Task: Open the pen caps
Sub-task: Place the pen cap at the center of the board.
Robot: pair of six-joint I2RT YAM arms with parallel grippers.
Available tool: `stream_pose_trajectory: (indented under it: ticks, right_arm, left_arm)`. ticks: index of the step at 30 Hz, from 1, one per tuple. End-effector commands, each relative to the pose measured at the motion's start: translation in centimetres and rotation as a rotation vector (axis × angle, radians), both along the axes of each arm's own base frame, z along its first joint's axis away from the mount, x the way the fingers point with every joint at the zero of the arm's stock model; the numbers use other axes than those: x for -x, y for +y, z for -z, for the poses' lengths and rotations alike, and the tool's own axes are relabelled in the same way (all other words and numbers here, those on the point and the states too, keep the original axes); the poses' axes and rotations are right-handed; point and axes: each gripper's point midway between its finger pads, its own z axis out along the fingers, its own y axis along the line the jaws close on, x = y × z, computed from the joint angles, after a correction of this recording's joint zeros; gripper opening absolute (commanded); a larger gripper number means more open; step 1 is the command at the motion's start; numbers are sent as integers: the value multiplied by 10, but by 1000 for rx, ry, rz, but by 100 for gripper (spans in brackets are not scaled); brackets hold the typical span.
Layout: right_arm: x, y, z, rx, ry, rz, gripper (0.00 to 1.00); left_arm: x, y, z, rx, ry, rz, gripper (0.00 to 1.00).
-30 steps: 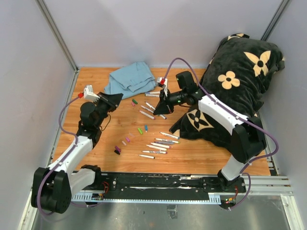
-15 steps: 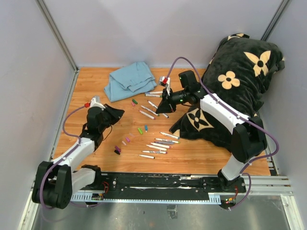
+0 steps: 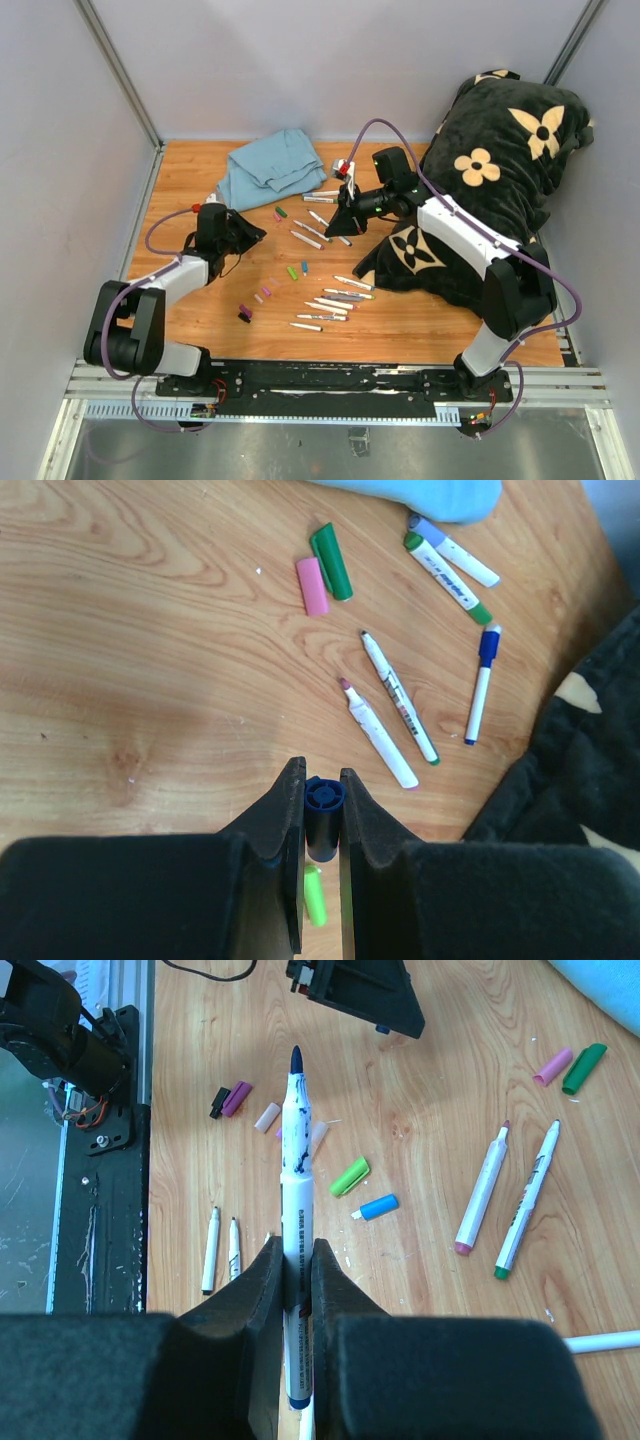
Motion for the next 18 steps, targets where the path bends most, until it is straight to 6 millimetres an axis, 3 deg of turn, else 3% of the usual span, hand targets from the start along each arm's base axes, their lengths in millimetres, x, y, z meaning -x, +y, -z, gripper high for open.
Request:
stream_pose_trajectory:
  ticks: [1, 18]
  right_arm:
    - [0, -5, -14, -24, -33, -7, 4]
    - [-1, -6, -11, -21, -26, -5, 4]
  left_arm:
    - [-7, 1, 7, -30, 28, 20, 0]
    - [-20, -8, 15, -35, 20, 81, 0]
